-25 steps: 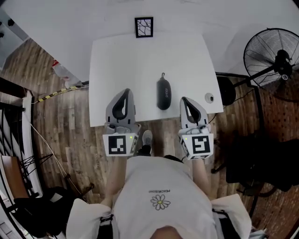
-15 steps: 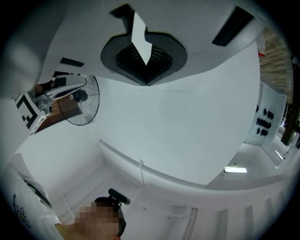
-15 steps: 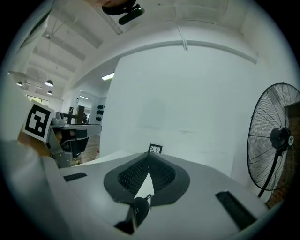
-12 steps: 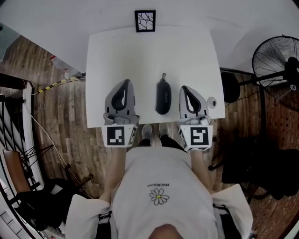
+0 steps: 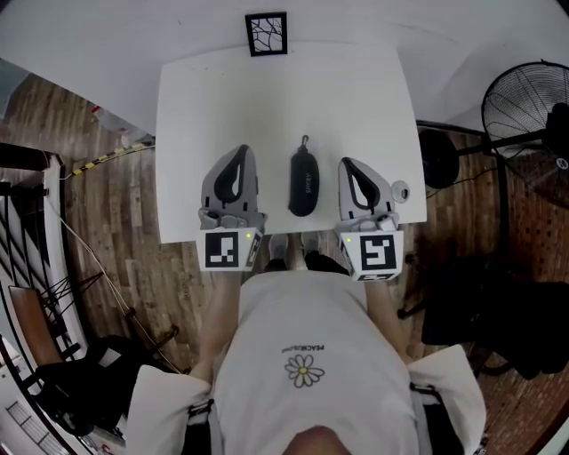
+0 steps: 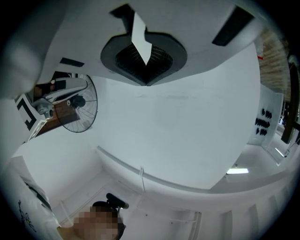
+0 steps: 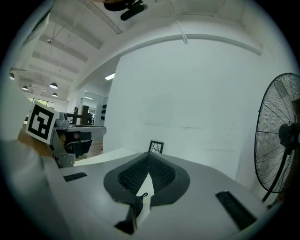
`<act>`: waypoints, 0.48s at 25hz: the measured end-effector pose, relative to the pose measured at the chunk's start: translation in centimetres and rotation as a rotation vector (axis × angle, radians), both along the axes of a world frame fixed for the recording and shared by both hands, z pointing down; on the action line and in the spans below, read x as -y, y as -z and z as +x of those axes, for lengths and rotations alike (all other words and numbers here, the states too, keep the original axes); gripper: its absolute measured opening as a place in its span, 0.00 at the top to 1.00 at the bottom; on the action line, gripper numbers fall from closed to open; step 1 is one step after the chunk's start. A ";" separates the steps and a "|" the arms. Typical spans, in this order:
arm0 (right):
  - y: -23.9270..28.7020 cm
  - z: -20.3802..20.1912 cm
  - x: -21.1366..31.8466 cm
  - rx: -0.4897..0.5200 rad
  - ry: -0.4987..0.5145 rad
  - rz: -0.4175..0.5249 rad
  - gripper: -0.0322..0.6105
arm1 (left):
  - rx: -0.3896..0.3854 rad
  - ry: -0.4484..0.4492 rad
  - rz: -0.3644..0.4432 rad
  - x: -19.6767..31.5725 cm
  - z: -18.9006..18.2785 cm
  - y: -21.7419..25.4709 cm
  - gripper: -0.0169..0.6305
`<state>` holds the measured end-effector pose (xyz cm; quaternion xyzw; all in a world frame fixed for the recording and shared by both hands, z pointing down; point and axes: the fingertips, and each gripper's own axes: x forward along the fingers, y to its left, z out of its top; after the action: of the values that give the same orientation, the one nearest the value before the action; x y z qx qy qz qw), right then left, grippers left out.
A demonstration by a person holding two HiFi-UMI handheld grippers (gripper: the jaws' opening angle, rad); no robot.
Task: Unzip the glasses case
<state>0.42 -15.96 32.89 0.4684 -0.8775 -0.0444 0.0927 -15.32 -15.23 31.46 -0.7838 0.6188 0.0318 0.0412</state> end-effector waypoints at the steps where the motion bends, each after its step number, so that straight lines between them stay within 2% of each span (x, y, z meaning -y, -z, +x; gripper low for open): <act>1: -0.2 0.1 -0.1 -0.001 0.002 -0.006 0.94 | -0.017 -0.005 -0.019 0.1 0.1 -0.7 0.95; 3: -0.7 0.4 -0.2 -0.007 0.001 -0.024 0.94 | -0.046 -0.026 -0.057 0.3 0.4 -2.0 0.95; 6: -1.4 0.9 -0.3 -0.009 -0.004 -0.054 0.94 | -0.011 -0.078 -0.130 0.2 1.5 -4.8 0.95; 12: -3.3 1.3 -0.9 -0.020 0.006 -0.101 0.94 | 0.020 -0.118 -0.366 -1.5 2.9 -13.1 0.95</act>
<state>1.70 -15.01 36.15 0.4602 -0.8790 -0.0048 0.1250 -12.38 -13.73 44.61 -0.8133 0.5669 -0.0867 -0.0977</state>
